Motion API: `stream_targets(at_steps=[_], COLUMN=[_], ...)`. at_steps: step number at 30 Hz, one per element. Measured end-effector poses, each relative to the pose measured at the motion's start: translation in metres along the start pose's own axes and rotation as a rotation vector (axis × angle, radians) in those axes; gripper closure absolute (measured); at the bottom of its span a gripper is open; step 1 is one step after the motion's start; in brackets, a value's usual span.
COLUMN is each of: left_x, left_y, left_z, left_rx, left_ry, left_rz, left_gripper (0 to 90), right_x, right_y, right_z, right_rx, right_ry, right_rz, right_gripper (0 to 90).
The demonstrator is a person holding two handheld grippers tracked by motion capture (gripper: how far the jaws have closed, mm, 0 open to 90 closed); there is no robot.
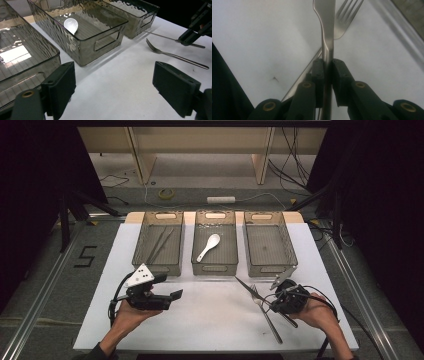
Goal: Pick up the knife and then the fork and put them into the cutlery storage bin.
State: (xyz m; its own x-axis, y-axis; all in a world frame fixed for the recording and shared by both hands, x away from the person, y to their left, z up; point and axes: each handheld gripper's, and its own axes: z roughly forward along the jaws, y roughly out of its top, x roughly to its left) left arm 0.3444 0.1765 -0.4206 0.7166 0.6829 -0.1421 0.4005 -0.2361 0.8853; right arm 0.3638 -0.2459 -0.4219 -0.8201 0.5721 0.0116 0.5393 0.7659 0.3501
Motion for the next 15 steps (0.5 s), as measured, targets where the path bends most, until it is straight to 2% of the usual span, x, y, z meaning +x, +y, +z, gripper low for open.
stream_targets(at_steps=[8, 15], left_x=[0.003, 0.003], left_y=[0.000, 0.000], left_z=[-0.004, -0.006], left_rx=[-0.017, -0.027], left_ry=[0.008, 0.007], left_rz=[-0.014, -0.011], left_gripper=[18.1, 18.1], right_x=[-0.016, -0.030], right_y=[0.011, 0.023], right_z=[-0.014, -0.023], right_rx=[-0.105, -0.163], right_ry=[0.027, 0.026], right_rz=[0.041, 0.072], right_gripper=[81.3, 81.3])
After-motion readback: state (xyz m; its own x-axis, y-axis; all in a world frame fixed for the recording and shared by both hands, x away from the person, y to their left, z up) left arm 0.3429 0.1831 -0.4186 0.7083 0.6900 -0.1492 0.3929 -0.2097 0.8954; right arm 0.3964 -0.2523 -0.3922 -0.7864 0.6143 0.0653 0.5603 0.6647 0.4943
